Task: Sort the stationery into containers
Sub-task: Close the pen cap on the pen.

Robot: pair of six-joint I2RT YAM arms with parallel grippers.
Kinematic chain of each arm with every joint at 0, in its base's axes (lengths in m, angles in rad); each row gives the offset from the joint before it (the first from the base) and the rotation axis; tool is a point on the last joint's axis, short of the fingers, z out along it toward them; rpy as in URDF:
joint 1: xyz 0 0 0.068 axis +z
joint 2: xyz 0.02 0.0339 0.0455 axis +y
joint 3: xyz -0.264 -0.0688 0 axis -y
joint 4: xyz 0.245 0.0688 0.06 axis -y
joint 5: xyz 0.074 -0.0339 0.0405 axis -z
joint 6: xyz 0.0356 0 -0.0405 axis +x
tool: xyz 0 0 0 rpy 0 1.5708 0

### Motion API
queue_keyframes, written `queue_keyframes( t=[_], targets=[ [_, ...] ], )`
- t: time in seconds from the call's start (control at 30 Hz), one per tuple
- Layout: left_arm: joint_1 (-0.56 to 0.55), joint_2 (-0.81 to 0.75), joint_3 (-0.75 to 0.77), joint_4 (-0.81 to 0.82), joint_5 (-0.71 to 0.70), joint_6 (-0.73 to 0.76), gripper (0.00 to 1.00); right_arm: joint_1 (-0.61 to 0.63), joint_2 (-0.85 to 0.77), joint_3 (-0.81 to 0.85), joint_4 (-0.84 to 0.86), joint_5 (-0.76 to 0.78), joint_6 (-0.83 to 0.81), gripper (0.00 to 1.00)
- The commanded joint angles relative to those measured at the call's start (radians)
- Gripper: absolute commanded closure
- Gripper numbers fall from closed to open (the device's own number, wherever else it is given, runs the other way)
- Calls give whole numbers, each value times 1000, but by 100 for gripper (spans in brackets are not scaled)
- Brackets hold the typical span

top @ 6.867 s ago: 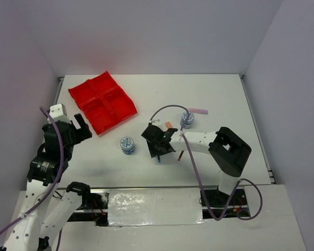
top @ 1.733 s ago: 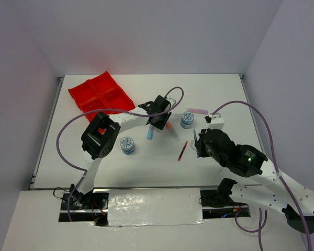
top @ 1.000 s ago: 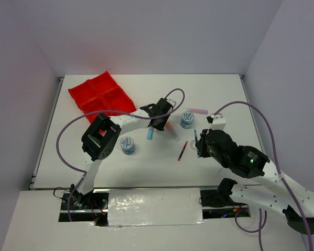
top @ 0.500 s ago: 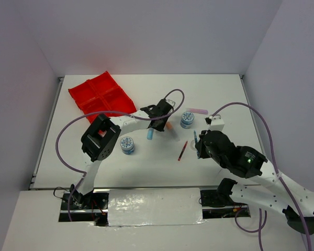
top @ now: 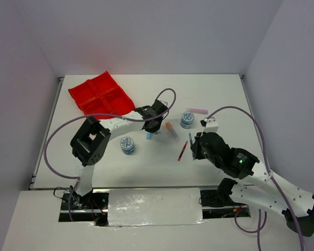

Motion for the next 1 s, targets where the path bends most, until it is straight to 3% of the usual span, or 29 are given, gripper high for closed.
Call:
queue_keyframes(
  t=[0.0,0.3,0.57,0.77,0.97],
  targets=[
    [-5,-163,-1,22,-24,-64,100,-8,-23,-32,157,-82,-1,100],
    [-5,-416,-78,112,-12,-104,100,-10,33,-93,439,-252,-24,100],
    [-8,-748,-364,446,40,-216,100,-10,62,-225,815,-472,-60,100],
    [-11,-895,-489,588,97,-263,100,-5,116,-283,1047,-630,-60,100],
    [-13,-1009,-621,800,149,-297,100,30,101,-291,1136,-607,-80,100]
  ],
)
